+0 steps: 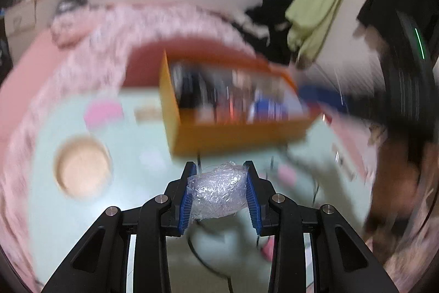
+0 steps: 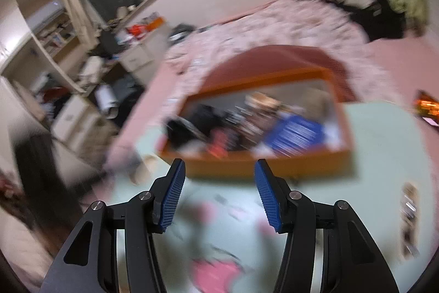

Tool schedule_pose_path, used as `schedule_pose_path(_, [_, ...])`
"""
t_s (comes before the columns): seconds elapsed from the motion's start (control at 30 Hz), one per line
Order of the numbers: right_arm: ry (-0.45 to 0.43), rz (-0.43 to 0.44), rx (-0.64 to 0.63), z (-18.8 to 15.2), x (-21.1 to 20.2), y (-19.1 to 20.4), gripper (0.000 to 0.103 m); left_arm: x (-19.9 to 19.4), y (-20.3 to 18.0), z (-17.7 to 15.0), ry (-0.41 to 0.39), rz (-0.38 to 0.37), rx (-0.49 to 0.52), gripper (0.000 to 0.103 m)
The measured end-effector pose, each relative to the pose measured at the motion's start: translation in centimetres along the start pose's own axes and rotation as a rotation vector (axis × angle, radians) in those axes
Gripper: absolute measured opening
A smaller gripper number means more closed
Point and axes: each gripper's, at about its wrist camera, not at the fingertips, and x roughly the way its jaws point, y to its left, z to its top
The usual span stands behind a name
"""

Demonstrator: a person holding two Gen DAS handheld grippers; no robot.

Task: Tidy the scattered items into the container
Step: 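Lower the clear plastic bag with the left gripper while the right gripper reaches into the box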

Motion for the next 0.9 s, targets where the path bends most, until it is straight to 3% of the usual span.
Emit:
schedule_pose_path(0.17, [0.153, 0.086, 0.047, 4.5, 7.4, 0.8, 0.054, 1.8, -0.6, -1.9, -0.015, 0.02, -0.033, 0.036])
schedule_pose_path(0.23, [0.213, 0.106, 0.109, 5.4, 10.3, 0.7, 0.054, 1.8, -0.8, -1.9, -0.028, 0.028, -0.04, 0.056])
schedule_pose_path(0.27, [0.236, 0.104, 0.133, 5.6, 11.3, 0.5, 0.054, 1.5, -0.8, -2.1, -0.044, 0.018, -0.045, 0.059])
schedule_pose_path(0.43, [0.278, 0.052, 0.178, 5.4, 14.0, 0.3, 0.054, 0.9, -0.5, -2.8, -0.081, -0.018, -0.055, 0.059])
schedule_pose_path(0.53, [0.274, 0.032, 0.195, 5.1, 14.0, 0.1, 0.05, 1.5, -0.1, -2.6, -0.057, -0.048, -0.073, 0.059])
schedule_pose_path(0.57, [0.273, 0.016, 0.184, 5.1, 13.9, 0.0, 0.034, 1.7, 0.0, -2.6, -0.049, -0.058, -0.079, 0.059])
schedule_pose_path(0.6, [0.278, 0.013, 0.175, 4.9, 13.9, -0.2, 0.027, 1.8, 0.0, -2.5, -0.045, -0.062, -0.082, 0.059])
schedule_pose_path(0.73, [0.262, 0.02, 0.148, 4.7, 13.8, -0.3, 0.022, 1.7, 0.3, -2.4, -0.056, -0.072, -0.097, 0.059])
schedule_pose_path(0.9, [0.081, 0.063, 0.049, 5.2, 9.3, 1.7, 0.021, 1.8, 0.9, -2.2, -0.063, -0.076, -0.122, 0.062])
